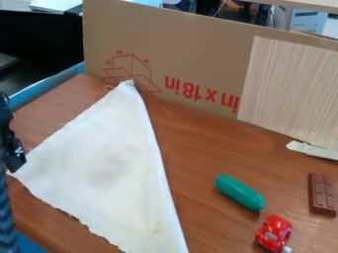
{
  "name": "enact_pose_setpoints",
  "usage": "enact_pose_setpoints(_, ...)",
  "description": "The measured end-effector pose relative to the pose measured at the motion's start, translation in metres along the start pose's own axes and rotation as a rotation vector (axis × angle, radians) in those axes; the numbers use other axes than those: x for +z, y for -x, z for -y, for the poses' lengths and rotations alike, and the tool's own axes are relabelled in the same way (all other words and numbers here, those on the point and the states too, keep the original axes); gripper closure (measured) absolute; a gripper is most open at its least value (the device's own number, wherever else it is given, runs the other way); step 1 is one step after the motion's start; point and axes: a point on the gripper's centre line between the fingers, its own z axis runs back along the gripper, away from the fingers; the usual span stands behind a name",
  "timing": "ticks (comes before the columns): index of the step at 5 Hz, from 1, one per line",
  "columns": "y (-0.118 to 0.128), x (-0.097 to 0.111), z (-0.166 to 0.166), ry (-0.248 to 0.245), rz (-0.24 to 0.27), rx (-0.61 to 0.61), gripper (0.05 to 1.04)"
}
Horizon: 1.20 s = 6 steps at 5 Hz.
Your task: Unfold the cloth from bottom left to top right
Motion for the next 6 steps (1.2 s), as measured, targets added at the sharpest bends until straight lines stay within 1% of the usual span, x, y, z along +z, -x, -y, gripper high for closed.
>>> enact_pose_setpoints(1,0.0010,-0.0013,-0.0006,-0.008,0.006,-0.006,0.397)
enact_pose_setpoints(2,0.0029,-0.0047,0.0003,-0.013,0.007,-0.014,0.705)
enact_pose_setpoints(3,0.0057,-0.0091,0.0011,-0.018,0.007,-0.008,0.870)
enact_pose_setpoints(4,0.0060,-0.0091,0.0041,0.001,0.004,-0.006,0.631)
enact_pose_setpoints(5,0.0068,-0.0088,0.0064,0.025,0.009,0.001,0.319)
enact_pose_setpoints(6,0.0075,-0.0092,0.0049,0.019,0.009,-0.001,0.091)
